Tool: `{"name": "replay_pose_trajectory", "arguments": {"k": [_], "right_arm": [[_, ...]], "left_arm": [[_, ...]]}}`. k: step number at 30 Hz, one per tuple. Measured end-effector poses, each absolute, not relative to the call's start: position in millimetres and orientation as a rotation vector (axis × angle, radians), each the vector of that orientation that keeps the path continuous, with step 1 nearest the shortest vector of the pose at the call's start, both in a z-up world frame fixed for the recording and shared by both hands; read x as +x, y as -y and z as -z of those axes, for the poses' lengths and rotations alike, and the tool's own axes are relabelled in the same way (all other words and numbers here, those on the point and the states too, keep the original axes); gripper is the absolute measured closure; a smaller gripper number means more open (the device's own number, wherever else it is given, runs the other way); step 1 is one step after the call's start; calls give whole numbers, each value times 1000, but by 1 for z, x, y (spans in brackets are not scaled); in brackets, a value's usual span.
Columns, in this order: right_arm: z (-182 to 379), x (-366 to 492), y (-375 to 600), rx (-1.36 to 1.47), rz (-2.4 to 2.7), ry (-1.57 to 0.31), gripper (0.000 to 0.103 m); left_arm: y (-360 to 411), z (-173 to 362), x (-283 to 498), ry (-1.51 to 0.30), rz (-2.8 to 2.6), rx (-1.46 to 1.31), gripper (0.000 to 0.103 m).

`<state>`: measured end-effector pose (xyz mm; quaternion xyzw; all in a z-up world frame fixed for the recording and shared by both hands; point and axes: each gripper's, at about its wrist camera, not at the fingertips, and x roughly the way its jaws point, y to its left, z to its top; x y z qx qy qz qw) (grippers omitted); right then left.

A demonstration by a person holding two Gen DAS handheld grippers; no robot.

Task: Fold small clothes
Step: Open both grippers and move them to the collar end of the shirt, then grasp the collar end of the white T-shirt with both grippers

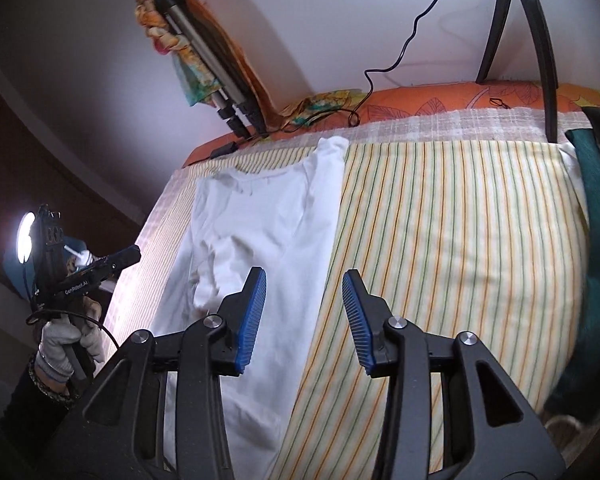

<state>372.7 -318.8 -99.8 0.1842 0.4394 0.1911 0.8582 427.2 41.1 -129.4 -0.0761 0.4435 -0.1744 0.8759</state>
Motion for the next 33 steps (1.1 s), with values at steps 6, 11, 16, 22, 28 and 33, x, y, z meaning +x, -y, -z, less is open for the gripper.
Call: {"name": "replay_pose_trajectory", "arguments": {"k": [6, 11, 16, 22, 28, 33], "right_arm": [[111, 411, 317, 411, -406, -928, 61], [123, 433, 313, 395, -419, -944, 61], [137, 459, 310, 409, -424, -968, 61], [148, 487, 302, 419, -454, -971, 61], [158, 513, 294, 456, -457, -957, 61], [159, 521, 289, 450, -460, -948, 61]], "left_arm": [[-31, 150, 473, -935, 361, -101, 73], [-17, 174, 509, -950, 342, 8, 74], [-4, 182, 538, -949, 350, 37, 70], [-3, 183, 553, -937, 366, 38, 68], [-14, 187, 562, -933, 387, -48, 79], [-21, 188, 570, -944, 404, -119, 100]]}}
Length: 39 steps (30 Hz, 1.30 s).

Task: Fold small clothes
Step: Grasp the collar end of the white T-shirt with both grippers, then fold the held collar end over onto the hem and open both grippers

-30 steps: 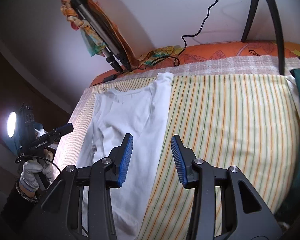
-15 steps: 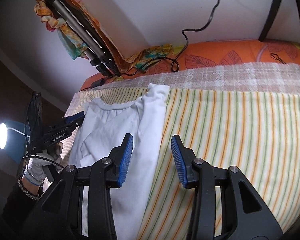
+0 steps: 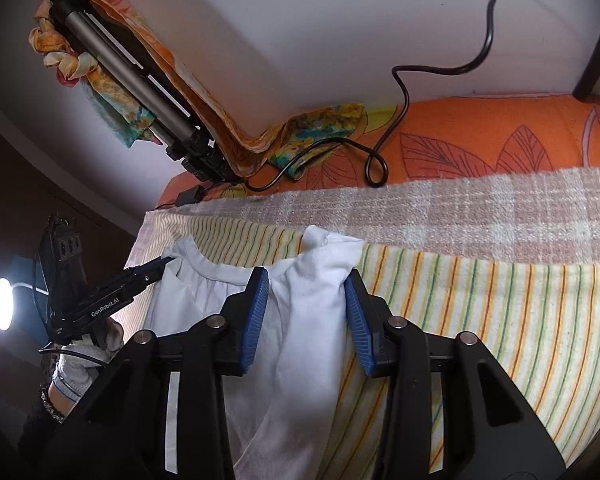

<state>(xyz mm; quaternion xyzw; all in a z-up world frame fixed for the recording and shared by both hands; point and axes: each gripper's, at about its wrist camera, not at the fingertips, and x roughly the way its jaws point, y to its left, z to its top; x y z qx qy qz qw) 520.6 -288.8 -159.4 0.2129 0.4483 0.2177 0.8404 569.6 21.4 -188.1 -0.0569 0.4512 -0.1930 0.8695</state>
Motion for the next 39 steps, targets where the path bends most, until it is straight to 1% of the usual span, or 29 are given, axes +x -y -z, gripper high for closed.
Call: {"name": "replay_pose_trajectory", "arguments": {"k": [2, 4, 7, 10, 18, 28, 34, 39], "right_arm": [[161, 522, 290, 468, -462, -951, 68], [161, 522, 292, 484, -463, -954, 86], [157, 520, 292, 477, -478, -938, 94], [145, 513, 292, 446, -486, -908, 97], [103, 484, 294, 443, -543, -845, 98], [53, 413, 289, 390, -588, -796, 98], [40, 360, 280, 326, -604, -794, 98], [46, 311, 280, 301, -611, -802, 98]], "left_arm": [[-22, 188, 569, -939, 407, -119, 101], [-24, 185, 567, -936, 413, -140, 102], [-25, 183, 566, -929, 423, -191, 102], [-26, 173, 560, -916, 440, -206, 102], [-27, 136, 527, -856, 469, -197, 103], [-36, 88, 458, -784, 477, -179, 103], [-39, 70, 403, -757, 488, -158, 103], [-42, 73, 350, -762, 494, -121, 103]]}}
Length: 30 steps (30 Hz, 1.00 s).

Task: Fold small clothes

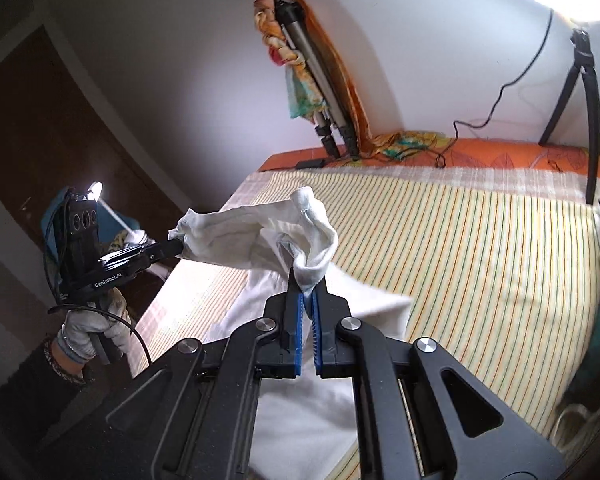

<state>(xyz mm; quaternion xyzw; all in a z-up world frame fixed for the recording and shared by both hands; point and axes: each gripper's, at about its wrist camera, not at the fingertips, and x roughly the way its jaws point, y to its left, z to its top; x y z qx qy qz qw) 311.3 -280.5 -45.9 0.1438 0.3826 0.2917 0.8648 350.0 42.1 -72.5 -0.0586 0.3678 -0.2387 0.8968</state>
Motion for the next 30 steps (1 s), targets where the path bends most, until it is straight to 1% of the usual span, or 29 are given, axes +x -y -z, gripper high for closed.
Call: {"name": "replay_pose_trajectory", "arguments": {"k": [4, 12, 19, 21, 23, 24, 25, 26, 27, 28, 30], "right_arm": [[63, 273, 282, 286, -616, -819, 98], [100, 210, 267, 132, -589, -873, 98], [105, 182, 268, 28, -555, -885, 98], [104, 174, 275, 36, -566, -888, 97], [101, 168, 284, 69, -577, -877, 91], [99, 165, 290, 99, -584, -874, 79], [99, 163, 296, 143, -583, -874, 63], [100, 162, 303, 193, -575, -877, 60], [103, 164, 309, 253, -570, -887, 60], [106, 166, 312, 295, -566, -901, 60], [115, 172, 316, 372, -542, -931, 60]], "left_arm": [[-53, 92, 306, -778, 496, -155, 103], [-61, 146, 244, -852, 470, -147, 103], [-65, 153, 206, -850, 476, -83, 102], [-71, 149, 196, -852, 493, -87, 93], [-78, 143, 185, -839, 485, -79, 87], [-82, 141, 182, -836, 483, -89, 86], [-87, 139, 181, -840, 484, -116, 85], [-93, 138, 182, -846, 485, -155, 81], [-98, 138, 185, -856, 485, -205, 75], [-103, 140, 189, -870, 483, -261, 72], [-110, 146, 200, -902, 481, -390, 71]]}}
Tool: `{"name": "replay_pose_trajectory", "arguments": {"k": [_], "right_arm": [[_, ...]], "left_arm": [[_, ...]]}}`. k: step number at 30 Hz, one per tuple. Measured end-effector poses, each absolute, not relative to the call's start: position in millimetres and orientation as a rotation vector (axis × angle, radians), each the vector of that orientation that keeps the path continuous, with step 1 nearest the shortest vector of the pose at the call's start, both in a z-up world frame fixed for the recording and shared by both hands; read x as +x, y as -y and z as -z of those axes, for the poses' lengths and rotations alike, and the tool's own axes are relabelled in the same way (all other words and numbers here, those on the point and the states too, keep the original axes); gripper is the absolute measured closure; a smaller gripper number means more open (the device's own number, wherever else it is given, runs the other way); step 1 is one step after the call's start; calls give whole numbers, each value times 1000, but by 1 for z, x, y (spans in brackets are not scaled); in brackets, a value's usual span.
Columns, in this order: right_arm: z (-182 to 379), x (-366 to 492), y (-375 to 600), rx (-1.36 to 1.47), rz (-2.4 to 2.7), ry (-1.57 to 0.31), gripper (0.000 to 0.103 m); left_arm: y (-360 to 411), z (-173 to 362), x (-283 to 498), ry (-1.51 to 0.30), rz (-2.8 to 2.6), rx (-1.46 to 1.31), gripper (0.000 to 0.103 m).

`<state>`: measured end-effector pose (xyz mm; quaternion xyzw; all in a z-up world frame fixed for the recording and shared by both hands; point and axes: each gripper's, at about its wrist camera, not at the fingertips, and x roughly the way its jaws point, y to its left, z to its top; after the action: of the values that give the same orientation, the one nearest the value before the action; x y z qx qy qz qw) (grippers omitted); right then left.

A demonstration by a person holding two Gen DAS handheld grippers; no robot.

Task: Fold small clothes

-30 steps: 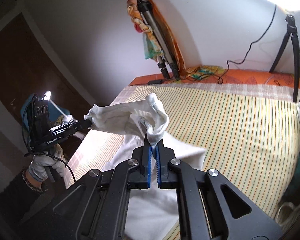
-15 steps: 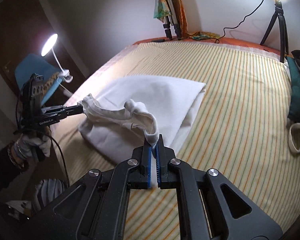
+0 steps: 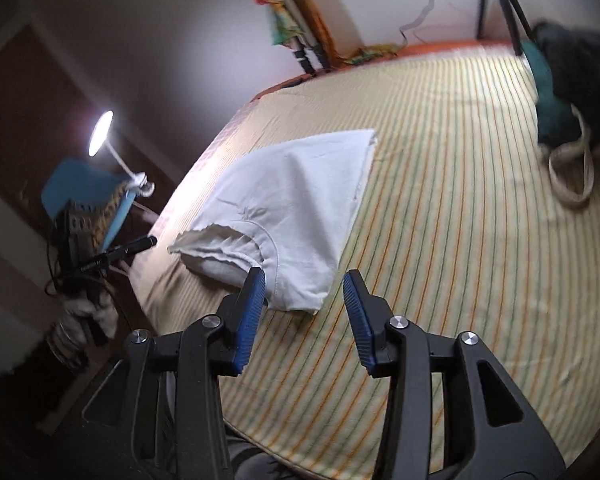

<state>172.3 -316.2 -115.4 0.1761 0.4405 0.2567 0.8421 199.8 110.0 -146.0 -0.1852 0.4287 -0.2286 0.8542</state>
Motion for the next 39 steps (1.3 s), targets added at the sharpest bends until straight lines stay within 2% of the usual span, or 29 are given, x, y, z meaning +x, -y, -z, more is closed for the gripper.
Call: {"name": "replay_pose_trajectory", "arguments": {"k": [5, 7, 9, 10, 12, 16, 20, 27, 28, 30, 33, 36, 39], "right_arm": [[146, 185, 314, 551, -562, -1031, 60], [155, 186, 313, 587, -555, -1054, 60], [162, 187, 311, 627, -566, -1069, 61], [165, 187, 310, 647, -578, -1074, 74], [165, 186, 306, 656, -603, -1081, 91], [145, 181, 304, 645, -658, -1025, 96], [150, 181, 306, 631, -644, -1050, 96], [160, 172, 289, 443, -586, -1135, 96], [158, 171, 289, 412, -562, -1138, 96], [153, 169, 288, 368, -540, -1138, 96], [136, 167, 291, 303, -512, -1077, 94], [112, 167, 289, 266, -523, -953, 79], [88, 179, 275, 224, -539, -842, 78]], "left_arm": [[-106, 168, 220, -983, 509, -621, 71], [-98, 177, 224, -1019, 525, -657, 74], [-91, 182, 226, -1043, 525, -658, 91], [-89, 184, 226, -1049, 520, -657, 95], [-88, 183, 225, -1045, 507, -654, 98], [-92, 164, 214, -992, 520, -621, 100], [-84, 174, 207, -1023, 487, -494, 100], [-77, 180, 201, -1033, 462, -402, 98], [-77, 178, 200, -1031, 458, -381, 96], [-80, 171, 197, -1015, 448, -349, 82], [-87, 159, 189, -972, 424, -328, 79], [-86, 146, 187, -933, 418, -308, 77], [-75, 134, 195, -902, 439, -280, 76]]}}
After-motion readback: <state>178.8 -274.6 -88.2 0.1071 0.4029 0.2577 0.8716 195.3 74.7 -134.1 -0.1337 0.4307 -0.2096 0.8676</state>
